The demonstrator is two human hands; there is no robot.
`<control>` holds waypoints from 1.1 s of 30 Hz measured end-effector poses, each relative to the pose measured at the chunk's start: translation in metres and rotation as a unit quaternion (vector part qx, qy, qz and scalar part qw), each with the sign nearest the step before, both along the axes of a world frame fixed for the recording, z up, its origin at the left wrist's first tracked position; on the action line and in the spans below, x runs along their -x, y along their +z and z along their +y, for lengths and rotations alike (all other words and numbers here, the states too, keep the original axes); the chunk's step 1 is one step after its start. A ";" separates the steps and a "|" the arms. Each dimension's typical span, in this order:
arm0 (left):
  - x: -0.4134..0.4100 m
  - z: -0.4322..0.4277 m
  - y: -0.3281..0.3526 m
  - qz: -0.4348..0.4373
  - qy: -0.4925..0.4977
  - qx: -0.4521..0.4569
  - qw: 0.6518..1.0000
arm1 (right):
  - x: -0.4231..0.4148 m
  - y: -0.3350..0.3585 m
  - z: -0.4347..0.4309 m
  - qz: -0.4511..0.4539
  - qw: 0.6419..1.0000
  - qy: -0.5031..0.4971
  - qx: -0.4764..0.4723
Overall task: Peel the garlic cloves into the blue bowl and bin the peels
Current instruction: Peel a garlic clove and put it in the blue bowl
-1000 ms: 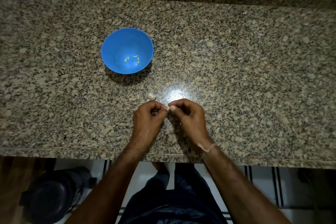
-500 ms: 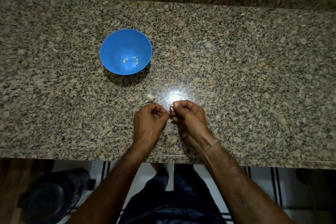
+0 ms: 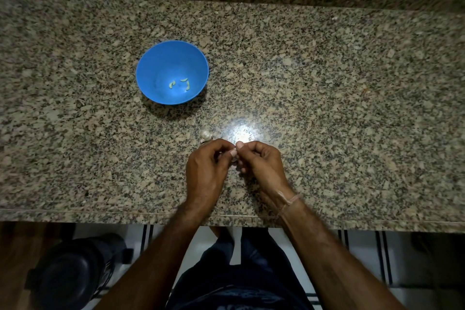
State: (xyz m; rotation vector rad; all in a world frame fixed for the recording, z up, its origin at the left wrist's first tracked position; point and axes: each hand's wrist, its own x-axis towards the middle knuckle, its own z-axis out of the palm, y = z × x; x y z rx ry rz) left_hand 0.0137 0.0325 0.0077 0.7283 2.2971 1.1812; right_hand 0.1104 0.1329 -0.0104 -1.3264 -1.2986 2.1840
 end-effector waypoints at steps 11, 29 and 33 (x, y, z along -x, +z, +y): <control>0.000 -0.002 0.002 0.000 0.031 0.066 0.997 | 0.000 0.000 0.004 -0.011 0.991 0.049 -0.127; 0.023 -0.038 -0.021 0.054 0.089 0.053 0.993 | -0.019 -0.010 0.011 -0.056 0.982 0.039 -0.176; 0.008 -0.035 -0.018 0.165 0.026 0.083 0.983 | -0.029 -0.012 0.011 -0.075 0.976 0.034 -0.203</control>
